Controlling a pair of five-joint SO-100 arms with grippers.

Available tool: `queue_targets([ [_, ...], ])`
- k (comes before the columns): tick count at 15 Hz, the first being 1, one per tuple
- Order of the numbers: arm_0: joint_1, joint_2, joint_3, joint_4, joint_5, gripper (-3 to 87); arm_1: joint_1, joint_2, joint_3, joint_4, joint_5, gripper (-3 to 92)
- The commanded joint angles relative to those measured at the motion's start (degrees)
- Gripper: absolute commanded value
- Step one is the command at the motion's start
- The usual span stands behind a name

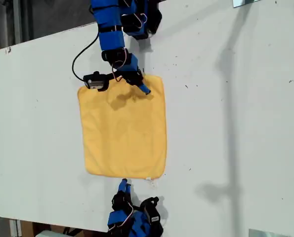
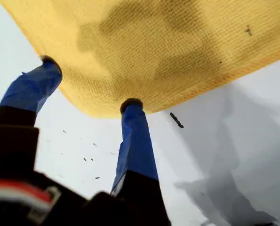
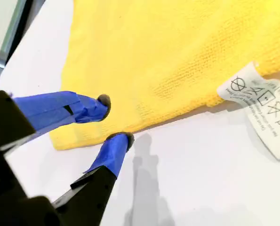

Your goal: Grasp corners of a square towel and fold twice.

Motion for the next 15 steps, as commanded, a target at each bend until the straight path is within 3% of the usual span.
queue_targets([
  [1, 0.8, 0.4, 0.3, -0.7, -0.4, 10.8, -1.9, -3.4, -4.6, 1.3, 0.1, 30.1],
  [8, 1.4, 0.4, 0.3, -0.6, -0.7, 10.4, -8.6, -17.2, -8.9, 0.1, 4.2, 28.2],
  [9, 1.6, 0.4, 0.3, -0.6, -0.7, 10.4, -9.3, -19.0, -9.3, -0.5, 4.9, 17.4],
  [10, 1.7, 0.4, 0.3, -0.6, -0.7, 10.4, -9.4, -20.3, -9.9, -0.4, 5.6, -0.1],
  [15, 3.9, 0.4, -1.2, -1.3, 0.6, 11.1, -8.6, -20.9, -11.8, -0.7, 5.0, -0.1],
])
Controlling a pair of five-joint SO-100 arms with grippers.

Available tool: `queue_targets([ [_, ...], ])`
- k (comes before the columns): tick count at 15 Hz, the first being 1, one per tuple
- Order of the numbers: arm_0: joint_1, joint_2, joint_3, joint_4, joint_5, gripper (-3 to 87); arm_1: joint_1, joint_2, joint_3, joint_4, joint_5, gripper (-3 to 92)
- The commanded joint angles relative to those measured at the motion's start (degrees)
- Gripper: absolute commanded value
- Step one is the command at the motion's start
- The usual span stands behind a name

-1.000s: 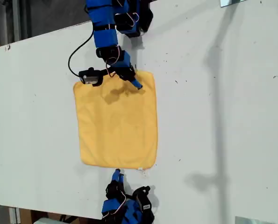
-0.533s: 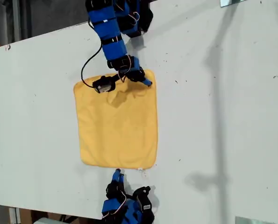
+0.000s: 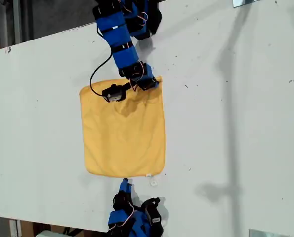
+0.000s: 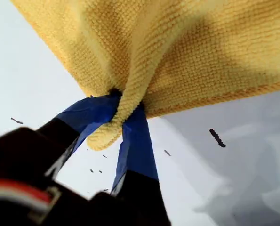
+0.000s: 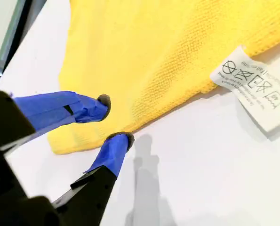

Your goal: Grasp corners of a square towel and fold twice.

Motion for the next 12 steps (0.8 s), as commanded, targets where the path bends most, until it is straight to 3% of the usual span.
queue_targets([
  [1, 4.9, -0.4, -3.1, -0.9, -1.1, 10.5, 1.0, -0.2, -2.9, 0.0, -1.1, -0.1],
  [3, 14.9, -9.0, -8.2, -1.1, -10.0, 8.8, 1.4, -0.2, -2.9, -0.1, -1.5, -0.1],
  [6, 30.1, -46.1, -19.0, -14.6, -23.6, 9.3, 1.1, -0.2, -2.8, -0.4, -1.8, -0.1],
  [9, 35.7, -91.8, -50.1, -14.2, -24.7, 15.1, 0.6, -0.2, -2.6, -0.5, -1.8, -0.1],
  [12, 35.2, -100.1, -54.0, -20.4, -22.8, 19.2, 0.2, -0.2, -2.6, -0.6, -1.8, -0.1],
])
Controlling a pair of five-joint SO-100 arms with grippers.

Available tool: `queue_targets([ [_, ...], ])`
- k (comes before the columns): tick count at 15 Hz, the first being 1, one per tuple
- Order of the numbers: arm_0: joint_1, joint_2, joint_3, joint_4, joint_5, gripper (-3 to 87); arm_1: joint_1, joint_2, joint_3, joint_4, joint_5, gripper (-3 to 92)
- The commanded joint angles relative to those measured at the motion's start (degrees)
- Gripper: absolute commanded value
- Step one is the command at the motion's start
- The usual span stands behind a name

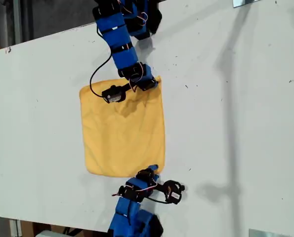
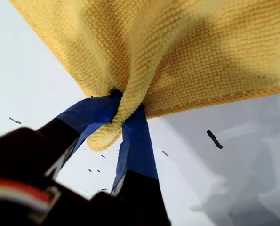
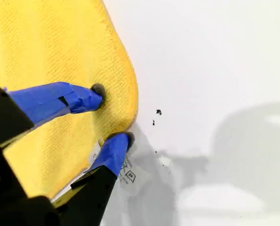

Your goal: Grasp corners of a square towel and fold twice.

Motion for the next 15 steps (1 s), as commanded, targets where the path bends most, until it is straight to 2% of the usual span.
queue_targets([
  [1, -0.4, -3.3, -2.0, -5.7, 0.2, 19.2, -0.4, 0.2, -2.0, -0.6, -0.6, -0.1],
  [3, -1.0, -3.7, 2.7, -10.9, -2.1, 20.8, -0.6, 0.2, -2.0, -0.7, -0.7, -0.1],
  [4, -0.8, -3.3, 3.6, -11.4, -2.8, 18.7, -0.6, 0.2, -2.0, -0.7, -0.8, -0.1],
  [5, -0.6, -3.4, 3.7, -12.0, -3.0, 13.4, -0.6, 0.2, -2.1, -0.7, -0.9, -0.1],
  [6, -0.4, -3.3, 4.0, -12.2, -4.1, -1.5, -0.7, 0.2, -2.1, -0.7, -0.9, -0.1],
  [11, 1.0, -5.3, 1.7, -12.3, -3.7, -1.5, -1.1, 0.3, -2.2, -0.8, -0.7, -0.1],
  [12, 1.6, -5.4, -1.8, -8.8, -2.8, -1.5, -1.9, 0.9, -2.8, -0.2, -0.2, -0.1],
  [13, 1.9, -5.8, -7.8, -1.9, -1.7, -1.5, -2.7, 1.8, -5.4, 2.5, 0.2, -0.1],
  [15, 0.9, -6.2, -21.1, 10.0, 4.7, -1.5, -3.7, 5.0, -14.9, 13.2, -0.3, -0.1],
])
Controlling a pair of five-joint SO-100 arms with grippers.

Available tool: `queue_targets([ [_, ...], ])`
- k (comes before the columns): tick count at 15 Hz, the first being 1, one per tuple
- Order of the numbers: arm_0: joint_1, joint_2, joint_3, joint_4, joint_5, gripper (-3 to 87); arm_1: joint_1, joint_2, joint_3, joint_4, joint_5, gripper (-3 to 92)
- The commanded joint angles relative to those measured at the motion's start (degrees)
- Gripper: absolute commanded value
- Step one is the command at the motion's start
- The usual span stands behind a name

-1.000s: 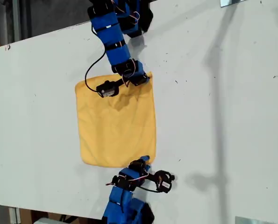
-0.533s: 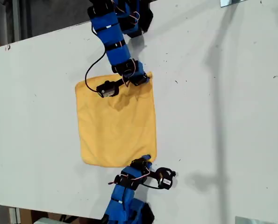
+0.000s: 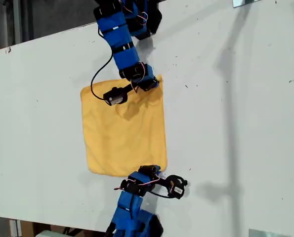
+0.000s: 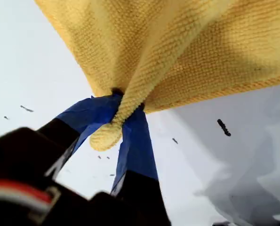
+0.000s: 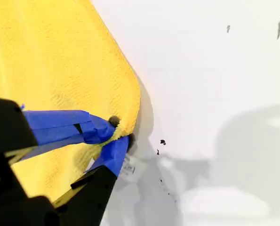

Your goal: Grasp corners of a square towel and fold twice.

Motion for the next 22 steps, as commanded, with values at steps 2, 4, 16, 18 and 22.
queue_targets([
  [2, -3.1, 0.7, -21.6, 14.4, 12.7, -1.5, 1.8, 11.5, -11.5, 10.9, -3.1, -0.1],
  [4, -5.9, 1.1, -30.9, 20.6, 19.6, -1.5, 6.2, 20.7, -12.0, 13.6, -6.3, -0.1],
  [16, -31.0, 11.6, -46.4, 33.5, 41.0, -1.5, 29.5, 16.3, -35.5, 21.9, -24.2, -0.1],
  [18, -46.0, 12.9, -43.9, 32.0, 47.4, -1.5, 40.9, 16.6, -34.2, 18.2, -28.2, -0.1],
  [22, -65.3, 10.2, -37.1, 17.1, 58.1, -1.5, 57.2, 13.1, -30.8, 3.3, -33.6, -0.1],
])
